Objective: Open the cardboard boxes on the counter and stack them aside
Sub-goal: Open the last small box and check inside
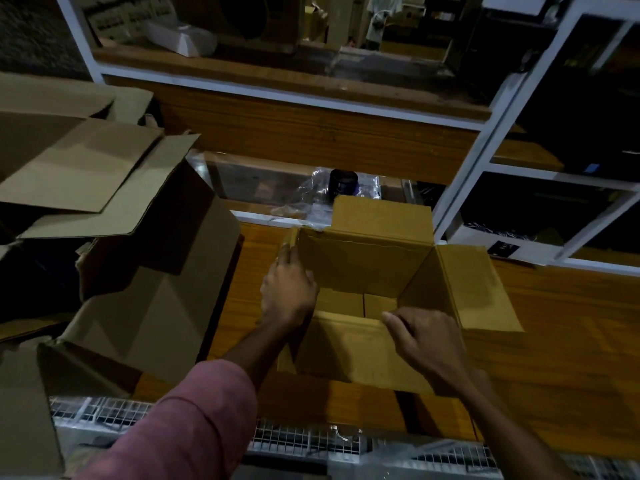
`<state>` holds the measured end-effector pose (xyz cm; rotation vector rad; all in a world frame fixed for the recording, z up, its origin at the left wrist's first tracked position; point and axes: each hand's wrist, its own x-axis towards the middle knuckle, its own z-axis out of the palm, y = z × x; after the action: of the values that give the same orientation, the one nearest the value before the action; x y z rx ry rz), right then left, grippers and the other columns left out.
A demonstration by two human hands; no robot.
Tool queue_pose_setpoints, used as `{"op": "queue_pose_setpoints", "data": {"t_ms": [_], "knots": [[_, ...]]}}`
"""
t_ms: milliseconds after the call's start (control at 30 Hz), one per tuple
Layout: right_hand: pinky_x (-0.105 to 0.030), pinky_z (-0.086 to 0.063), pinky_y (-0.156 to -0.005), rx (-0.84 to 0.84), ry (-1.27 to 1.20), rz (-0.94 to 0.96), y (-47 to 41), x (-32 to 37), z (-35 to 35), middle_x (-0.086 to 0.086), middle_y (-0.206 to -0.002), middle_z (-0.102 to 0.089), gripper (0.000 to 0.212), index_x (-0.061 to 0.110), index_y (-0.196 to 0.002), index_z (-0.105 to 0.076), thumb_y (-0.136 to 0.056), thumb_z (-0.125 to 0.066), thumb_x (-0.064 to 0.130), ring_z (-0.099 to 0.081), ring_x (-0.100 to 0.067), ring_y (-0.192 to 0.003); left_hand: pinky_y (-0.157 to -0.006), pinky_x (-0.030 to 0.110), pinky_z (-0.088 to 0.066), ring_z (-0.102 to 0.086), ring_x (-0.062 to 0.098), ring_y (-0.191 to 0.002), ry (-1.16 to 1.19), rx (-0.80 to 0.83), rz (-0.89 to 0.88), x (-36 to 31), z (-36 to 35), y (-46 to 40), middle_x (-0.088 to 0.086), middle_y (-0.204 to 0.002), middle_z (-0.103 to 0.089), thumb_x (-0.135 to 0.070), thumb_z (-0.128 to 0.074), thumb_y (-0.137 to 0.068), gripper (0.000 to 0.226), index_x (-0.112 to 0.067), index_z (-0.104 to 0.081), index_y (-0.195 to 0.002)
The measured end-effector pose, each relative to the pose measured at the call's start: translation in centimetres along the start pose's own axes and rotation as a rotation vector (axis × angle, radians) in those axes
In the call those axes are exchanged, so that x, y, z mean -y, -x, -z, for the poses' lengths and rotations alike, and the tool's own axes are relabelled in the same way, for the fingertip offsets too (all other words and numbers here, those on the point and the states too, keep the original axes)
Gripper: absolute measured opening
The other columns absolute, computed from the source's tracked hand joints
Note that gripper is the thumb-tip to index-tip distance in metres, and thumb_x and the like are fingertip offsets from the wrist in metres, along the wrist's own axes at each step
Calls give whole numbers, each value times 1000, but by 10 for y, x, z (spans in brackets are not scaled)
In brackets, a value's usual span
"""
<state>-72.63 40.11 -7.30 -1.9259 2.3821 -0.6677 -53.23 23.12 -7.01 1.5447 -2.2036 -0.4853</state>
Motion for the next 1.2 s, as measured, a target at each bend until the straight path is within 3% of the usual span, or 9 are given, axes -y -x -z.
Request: {"op": "queue_pose_setpoints", "data": {"t_ms": [167,367,500,600,767,867,1000,1100,1200], "knots": [[-27,-51,-68,29,71,47,7,-2,-4,20,-88,-69,55,33,-102,-73,-95,-36,73,-57,4,-75,-101,44,-48,-50,29,-130,30,-5,2,0,1,0,7,-162,-30,-30,-46,-100,57,-13,-31,-153],[-34,-45,-71,-76,131,58,3,-2,-18,15,-81,-67,51,30,-91,-66,-93,-36,71,-62,-6,-74,-98,42,-48,-52,28,-128,57,-22,15,-1,3,0,5,-161,-32,-30,-46,-101,55,-15,-34,-152],[-37,-44,-74,-84,179,16,6,1,-24,13,-82,-65,51,30,-94,-64,-95,-32,71,-59,-7,-75,-87,42,-54,-60,26,-111,136,-34,18,4,2,-1,6,-147,-48,-29,-45,-100,46,-12,-46,-143],[-37,-40,-73,-130,186,-9,16,5,-28,14,-87,-64,53,30,-98,-65,-97,-30,69,-54,-7,-77,-76,32,-45,-59,15,-96,159,-59,22,5,0,1,2,-135,-57,-30,-43,-102,40,-12,-54,-136],[-41,-39,-86,-157,155,-2,20,0,-24,5,-108,-64,57,26,-107,-68,-93,-37,72,-58,-18,-101,-71,27,-38,-51,8,-84,221,-93,37,5,7,9,-1,-119,-64,-26,-45,-103,33,-17,-55,-134],[-55,-32,-105,-127,221,-103,25,-12,-10,-8,-141,-52,70,25,-117,-68,-82,-43,80,-43,-31,-133,-74,29,-39,-57,13,-86,292,-81,27,13,5,15,2,-114,-65,-25,-44,-103,28,-16,-57,-126],[-61,-6,-116,-59,280,-309,32,-29,6,-13,-162,-24,89,32,-137,-55,-71,-42,91,-13,-38,-150,-81,27,-30,-48,6,-96,335,-60,-12,19,5,21,1,-127,-60,-25,-43,-103,33,-16,-56,-131],[-63,-22,-114,-9,1,-478,42,-28,8,-7,-166,-3,97,33,-148,-40,-69,-58,87,-10,-39,-151,-82,28,-30,-46,6,-99,357,-49,-29,20,6,23,3,-136,-51,-31,-42,-104,33,-17,-55,-131],[-52,-39,-105,43,-247,-522,54,-18,2,-7,-163,-15,100,31,-152,-29,-71,-70,74,-29,-35,-144,-74,29,-37,-52,11,-91,357,-79,-22,24,2,25,6,-131,-43,-44,-40,-102,40,-18,-52,-130]]}}
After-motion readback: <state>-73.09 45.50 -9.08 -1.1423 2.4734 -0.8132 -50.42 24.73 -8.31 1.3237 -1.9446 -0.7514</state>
